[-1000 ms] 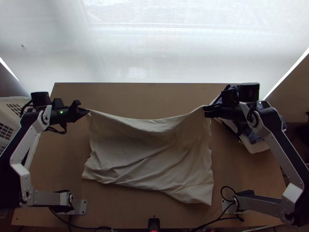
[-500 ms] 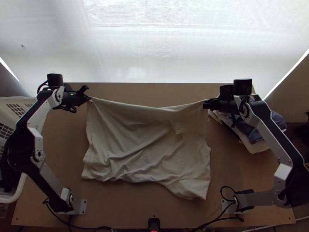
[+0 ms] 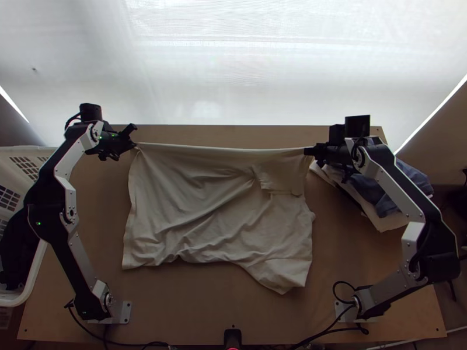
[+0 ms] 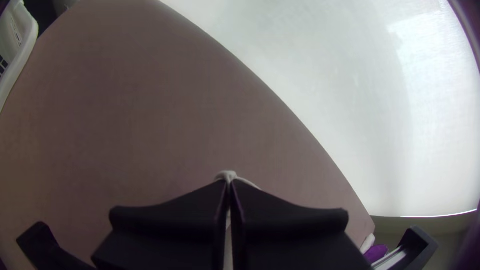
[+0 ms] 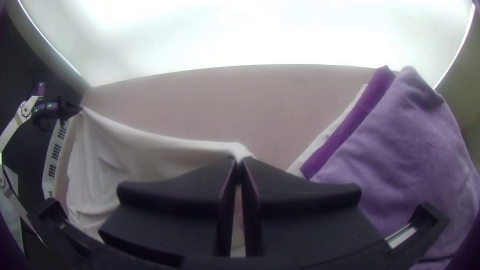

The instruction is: Fold the t-shirt

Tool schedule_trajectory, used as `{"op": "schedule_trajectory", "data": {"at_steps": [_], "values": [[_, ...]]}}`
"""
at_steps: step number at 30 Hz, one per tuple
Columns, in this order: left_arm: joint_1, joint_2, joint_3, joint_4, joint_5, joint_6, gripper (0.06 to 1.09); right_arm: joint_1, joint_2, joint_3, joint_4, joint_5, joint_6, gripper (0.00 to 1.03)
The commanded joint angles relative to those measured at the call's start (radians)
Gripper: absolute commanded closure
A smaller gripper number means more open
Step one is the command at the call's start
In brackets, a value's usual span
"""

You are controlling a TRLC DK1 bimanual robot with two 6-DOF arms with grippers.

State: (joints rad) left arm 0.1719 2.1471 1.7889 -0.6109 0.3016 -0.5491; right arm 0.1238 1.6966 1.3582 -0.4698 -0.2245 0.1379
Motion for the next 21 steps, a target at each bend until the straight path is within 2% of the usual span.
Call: {"op": "schedule_trajectory", "data": {"at_steps": [1, 5, 15, 21], "values": [[0.006, 0.053, 0.070, -0.029, -0.024, 0.006, 1.05, -0.018, 0.086, 0.048, 0.007, 0.013, 0.009, 1.00], [0.012, 0.060, 0.083, -0.055, -0.024, 0.008, 1.05, -0.029, 0.130, 0.084, 0.005, 0.014, 0.009, 1.00], [-0.012, -0.029, 0.076, -0.239, -0.012, 0.066, 1.05, -0.023, 0.152, 0.131, -0.024, 0.014, 0.008, 1.00], [-0.054, -0.145, -0.051, -0.274, 0.030, 0.117, 1.05, 0.030, 0.132, 0.110, -0.176, 0.013, -0.012, 1.00]]}}
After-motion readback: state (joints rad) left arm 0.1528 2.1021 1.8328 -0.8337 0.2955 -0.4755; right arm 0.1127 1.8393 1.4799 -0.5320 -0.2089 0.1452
